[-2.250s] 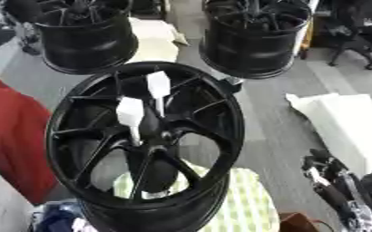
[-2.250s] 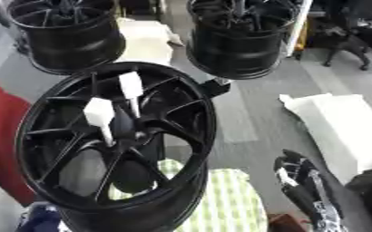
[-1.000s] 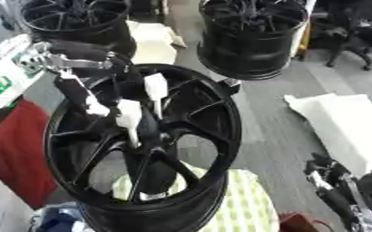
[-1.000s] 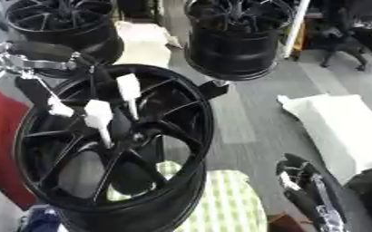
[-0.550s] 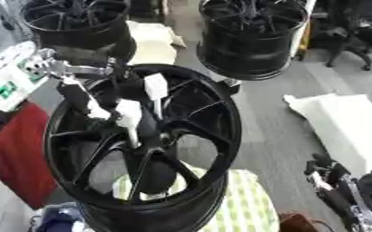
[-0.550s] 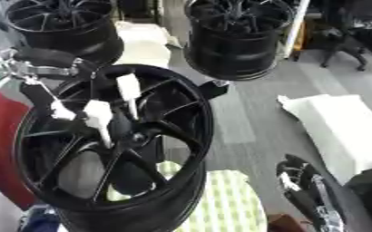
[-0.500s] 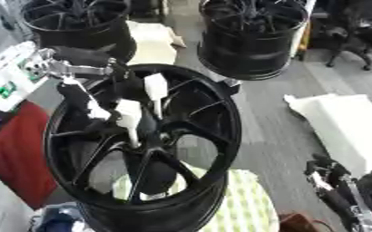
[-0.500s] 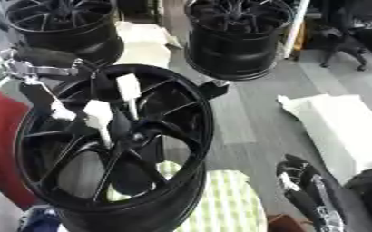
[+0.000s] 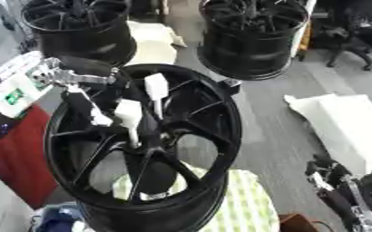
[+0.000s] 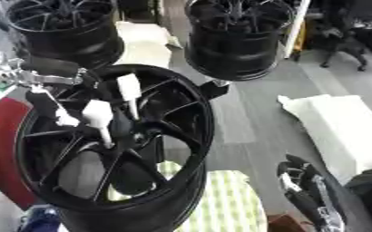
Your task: Pull the pin out of the wheel hub.
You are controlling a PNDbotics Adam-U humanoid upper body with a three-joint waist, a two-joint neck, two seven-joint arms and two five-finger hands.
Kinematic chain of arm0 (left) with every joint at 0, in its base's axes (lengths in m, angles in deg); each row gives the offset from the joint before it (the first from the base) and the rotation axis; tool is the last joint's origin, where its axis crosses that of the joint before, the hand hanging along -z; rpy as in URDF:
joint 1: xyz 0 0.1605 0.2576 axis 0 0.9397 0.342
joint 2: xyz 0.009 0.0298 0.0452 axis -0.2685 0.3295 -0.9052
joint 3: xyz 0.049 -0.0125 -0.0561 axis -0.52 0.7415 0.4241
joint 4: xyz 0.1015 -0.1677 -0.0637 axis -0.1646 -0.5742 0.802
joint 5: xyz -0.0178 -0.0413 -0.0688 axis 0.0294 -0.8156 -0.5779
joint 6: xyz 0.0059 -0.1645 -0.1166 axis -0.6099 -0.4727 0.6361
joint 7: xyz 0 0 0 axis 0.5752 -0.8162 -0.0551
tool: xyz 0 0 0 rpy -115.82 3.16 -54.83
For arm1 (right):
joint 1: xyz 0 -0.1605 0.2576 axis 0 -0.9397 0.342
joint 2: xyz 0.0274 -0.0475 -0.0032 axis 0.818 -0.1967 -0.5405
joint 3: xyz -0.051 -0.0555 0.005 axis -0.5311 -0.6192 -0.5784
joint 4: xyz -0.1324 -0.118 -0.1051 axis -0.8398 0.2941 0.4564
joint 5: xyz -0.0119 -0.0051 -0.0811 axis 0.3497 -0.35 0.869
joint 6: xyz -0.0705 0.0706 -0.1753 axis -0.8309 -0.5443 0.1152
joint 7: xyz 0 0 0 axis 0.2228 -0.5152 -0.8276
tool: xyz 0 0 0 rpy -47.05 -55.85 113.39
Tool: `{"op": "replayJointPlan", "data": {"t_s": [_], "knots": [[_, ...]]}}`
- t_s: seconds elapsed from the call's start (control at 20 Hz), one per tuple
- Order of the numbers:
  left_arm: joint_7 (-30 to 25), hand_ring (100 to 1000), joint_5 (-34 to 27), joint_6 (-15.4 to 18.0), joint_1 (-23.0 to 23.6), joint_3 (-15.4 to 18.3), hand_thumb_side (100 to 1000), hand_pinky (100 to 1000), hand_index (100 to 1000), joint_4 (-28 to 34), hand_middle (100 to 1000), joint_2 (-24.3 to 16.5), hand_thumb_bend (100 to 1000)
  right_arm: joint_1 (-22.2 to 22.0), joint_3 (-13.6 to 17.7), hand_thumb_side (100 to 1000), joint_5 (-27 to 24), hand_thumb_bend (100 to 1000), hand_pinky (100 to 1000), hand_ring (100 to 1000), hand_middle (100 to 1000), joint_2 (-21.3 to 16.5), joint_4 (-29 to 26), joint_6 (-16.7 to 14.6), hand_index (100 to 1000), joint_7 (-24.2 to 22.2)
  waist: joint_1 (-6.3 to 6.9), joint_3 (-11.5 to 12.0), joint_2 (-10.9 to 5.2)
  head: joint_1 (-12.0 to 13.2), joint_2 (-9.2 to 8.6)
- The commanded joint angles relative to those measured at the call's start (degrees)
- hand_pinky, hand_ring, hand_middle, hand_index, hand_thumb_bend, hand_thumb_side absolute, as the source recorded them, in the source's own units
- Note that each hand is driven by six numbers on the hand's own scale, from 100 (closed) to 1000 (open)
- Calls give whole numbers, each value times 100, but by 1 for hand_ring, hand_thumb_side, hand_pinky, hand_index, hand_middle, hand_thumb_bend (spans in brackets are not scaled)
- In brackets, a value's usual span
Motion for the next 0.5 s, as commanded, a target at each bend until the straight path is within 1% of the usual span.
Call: {"op": "replayJointPlan", "data": {"t_s": [0.05,0.15,0.25,0.3,0.35,0.4,0.5], "knots": [[-1572,698,-32,1603,-68,4,430,746,866,-31,691,-28,290,51,10,456,14,197,680,686,697,-108,-61,-6,825,-4,-5,-3,-90,13,-14],[-1572,686,-104,1573,-63,-11,425,736,855,-39,675,-4,272,52,8,456,14,197,680,686,697,-108,-60,-5,825,-6,-6,-4,-89,11,-14],[-1572,634,-158,1536,-56,-32,430,706,809,-39,614,9,190,52,9,456,14,197,680,685,697,-111,-58,-3,825,-5,-7,-7,-88,18,-14],[-1572,618,-198,1508,-57,-27,433,696,792,-37,594,16,162,52,9,456,13,197,680,686,697,-112,-58,-2,825,-4,-7,-7,-88,20,-14],[-1572,613,-249,1474,-60,-21,434,693,787,-32,588,20,154,53,8,455,13,197,680,686,697,-112,-59,-1,825,-4,-7,-7,-88,20,-14],[-1572,593,-316,1433,-65,-7,443,687,761,-19,558,24,112,55,7,455,14,197,680,685,697,-111,-59,-1,825,-4,-7,-7,-89,19,-14],[-1572,568,-488,1338,-72,7,421,674,721,29,519,19,100,59,3,456,16,194,680,685,697,-109,-58,-1,825,-8,-6,-9,-90,20,-14]]}}
